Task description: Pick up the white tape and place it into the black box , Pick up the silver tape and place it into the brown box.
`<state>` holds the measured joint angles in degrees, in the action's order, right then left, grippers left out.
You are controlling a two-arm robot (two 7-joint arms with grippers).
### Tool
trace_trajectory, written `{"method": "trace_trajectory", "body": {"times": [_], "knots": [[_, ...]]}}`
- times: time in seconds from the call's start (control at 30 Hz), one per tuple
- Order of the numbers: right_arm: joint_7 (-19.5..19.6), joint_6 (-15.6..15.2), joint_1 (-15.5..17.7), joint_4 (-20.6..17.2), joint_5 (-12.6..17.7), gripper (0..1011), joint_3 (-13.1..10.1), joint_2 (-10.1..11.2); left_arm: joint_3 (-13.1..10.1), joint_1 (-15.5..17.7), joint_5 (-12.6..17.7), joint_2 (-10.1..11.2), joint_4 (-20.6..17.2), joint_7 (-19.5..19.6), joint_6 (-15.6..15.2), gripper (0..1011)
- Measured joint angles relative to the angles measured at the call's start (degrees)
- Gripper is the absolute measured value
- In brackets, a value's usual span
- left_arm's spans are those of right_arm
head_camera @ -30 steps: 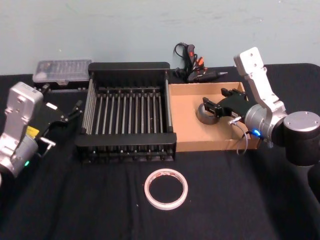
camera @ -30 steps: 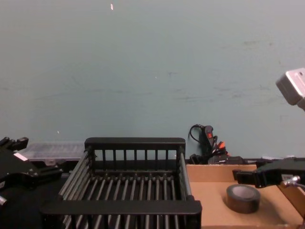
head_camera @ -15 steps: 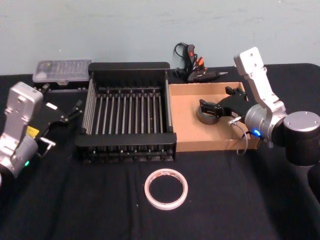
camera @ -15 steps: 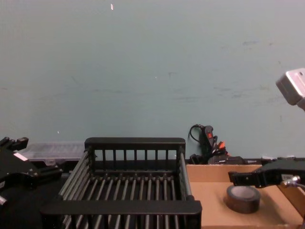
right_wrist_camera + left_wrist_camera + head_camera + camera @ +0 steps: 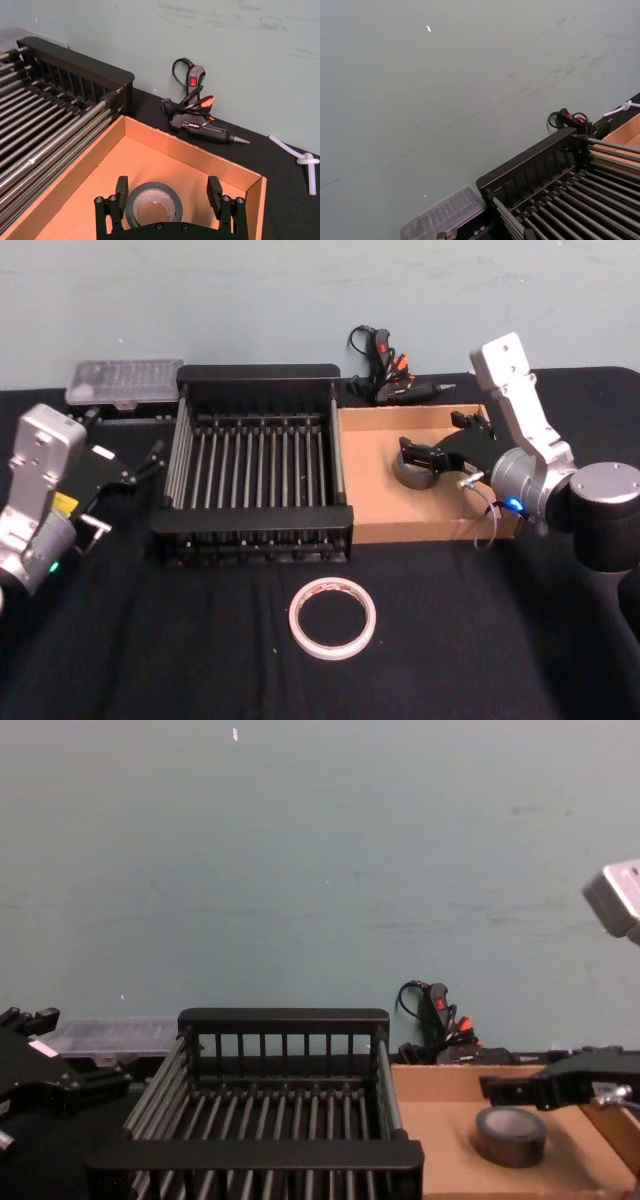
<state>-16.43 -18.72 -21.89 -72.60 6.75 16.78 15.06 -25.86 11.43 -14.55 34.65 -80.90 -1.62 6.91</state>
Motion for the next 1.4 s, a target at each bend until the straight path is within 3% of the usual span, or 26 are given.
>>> {"method": "trace_trajectory", "body": {"times": [0.17,0.5,0.97,1.4], "knots": [[-0.6,0.2,1.0,-2.0,0.6,1003,-0.8,0.3,0.0,0.0,0.0,0.0,0.0,0.0,0.0,1001],[-2.9,-0.7,5.4,-10.4,3.2,1002,-2.2,3.0,0.0,0.0,0.0,0.0,0.0,0.0,0.0,1001],[-6.9,-0.7,15.2,-23.4,7.4,1003,-2.7,10.1,0.0,0.0,0.0,0.0,0.0,0.0,0.0,1001],[-7.5,-0.8,22.5,-29.6,9.3,1002,-1.7,14.6,0.0,0.0,0.0,0.0,0.0,0.0,0.0,1001]]}}
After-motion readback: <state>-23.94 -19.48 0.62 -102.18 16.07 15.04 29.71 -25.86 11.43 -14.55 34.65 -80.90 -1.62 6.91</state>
